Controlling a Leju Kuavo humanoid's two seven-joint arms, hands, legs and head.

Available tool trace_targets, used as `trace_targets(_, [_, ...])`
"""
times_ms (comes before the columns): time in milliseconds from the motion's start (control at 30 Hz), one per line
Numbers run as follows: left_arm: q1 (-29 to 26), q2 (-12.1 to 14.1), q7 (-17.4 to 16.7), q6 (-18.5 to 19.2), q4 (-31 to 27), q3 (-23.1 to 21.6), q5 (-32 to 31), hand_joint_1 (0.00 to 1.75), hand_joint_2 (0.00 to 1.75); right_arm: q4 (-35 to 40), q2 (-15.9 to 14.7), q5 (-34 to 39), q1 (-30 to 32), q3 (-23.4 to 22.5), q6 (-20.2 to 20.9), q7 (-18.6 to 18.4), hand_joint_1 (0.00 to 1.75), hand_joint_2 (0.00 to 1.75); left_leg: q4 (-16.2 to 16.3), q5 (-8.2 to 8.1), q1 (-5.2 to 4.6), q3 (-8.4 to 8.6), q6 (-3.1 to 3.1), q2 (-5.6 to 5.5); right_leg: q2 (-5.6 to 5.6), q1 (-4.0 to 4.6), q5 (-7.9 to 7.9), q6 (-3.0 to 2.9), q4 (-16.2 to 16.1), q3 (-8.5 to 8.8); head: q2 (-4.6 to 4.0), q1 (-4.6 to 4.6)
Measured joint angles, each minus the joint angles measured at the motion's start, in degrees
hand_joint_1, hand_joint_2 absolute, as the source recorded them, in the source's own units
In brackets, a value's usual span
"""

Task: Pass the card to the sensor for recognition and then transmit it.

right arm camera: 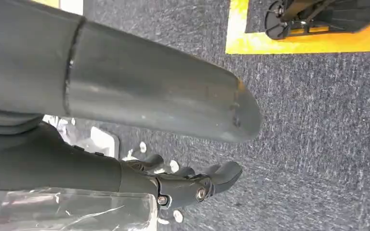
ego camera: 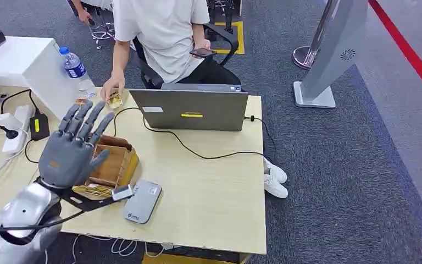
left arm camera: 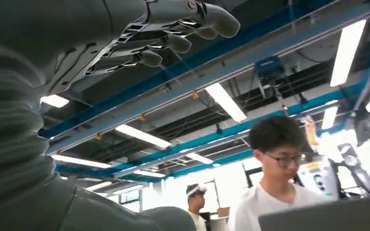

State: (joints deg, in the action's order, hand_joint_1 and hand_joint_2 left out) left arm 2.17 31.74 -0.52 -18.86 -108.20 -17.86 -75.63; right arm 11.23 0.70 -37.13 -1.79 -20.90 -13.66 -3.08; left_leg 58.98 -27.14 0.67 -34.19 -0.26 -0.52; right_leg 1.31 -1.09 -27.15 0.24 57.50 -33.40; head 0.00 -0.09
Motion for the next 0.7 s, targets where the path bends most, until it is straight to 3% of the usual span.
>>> trace_targets(100, [-6.92, 2.75, -0.66, 0.81, -3.47, 0.24, -2.12, 0.00, 1.75, 0.00, 0.00, 0.24, 0.18, -1.09, -0.15, 0.04, 0.00, 0.00, 0.00, -0.07, 0.01, -0.01, 0.10, -0.12, -0.15, 0.01, -0.11, 0.10, 0.00, 0.09, 0.00, 0.02])
trace_targets(233, [-16.09, 6.82, -3.16, 6.11, -6.33, 1.49, -3.37, 0.00, 1.75, 0.00, 0.00, 0.41, 0.31, -2.47, -0.26, -0.48, 0.00, 0.00, -0.02, -0.16, 0.02, 0.09, -0.02, -0.10, -0.11, 0.01, -0.14, 0.07, 0.00, 0.12, 0.00, 0.00])
trace_targets(300, [-19.13, 8.74, -5.37, 9.66, -6.62, 2.03, -2.25, 0.00, 1.75, 0.00, 0.00, 0.39, 0.30, -2.99, -0.33, -0.65, 0.00, 0.00, -0.02, -0.16, 0.03, 0.09, -0.02, -0.14, -0.15, 0.02, -0.18, 0.09, 0.00, 0.14, 0.00, 0.00])
trace_targets(367, [-20.87, 10.03, -6.53, 10.75, -6.62, 2.47, -1.27, 0.00, 1.75, 0.00, 0.00, 0.39, 0.28, -3.43, -0.35, -0.83, 0.00, 0.00, -0.02, -0.16, 0.02, 0.09, -0.02, -0.14, -0.16, 0.01, -0.18, 0.09, 0.00, 0.16, 0.00, 0.00])
trace_targets(567, [-21.51, 10.14, -8.42, 12.55, -5.70, 2.62, 1.67, 0.00, 1.75, 0.00, 0.00, -0.44, 0.28, -3.95, -0.33, -1.20, 0.00, 0.00, -0.02, -0.16, 0.00, 0.12, -0.01, -0.17, -0.21, 0.00, -0.17, 0.10, 0.00, 0.21, 0.00, 0.00])
trace_targets(700, [-18.21, 7.82, -8.24, 12.57, -2.04, 3.02, 2.01, 0.00, 1.75, 0.00, 0.02, -1.49, 0.22, -4.41, -0.13, -1.18, 0.00, 0.00, -0.02, -0.13, -0.01, 0.12, 0.03, -0.24, -0.31, -0.01, -0.16, 0.10, 0.00, 0.25, 0.00, 0.00])
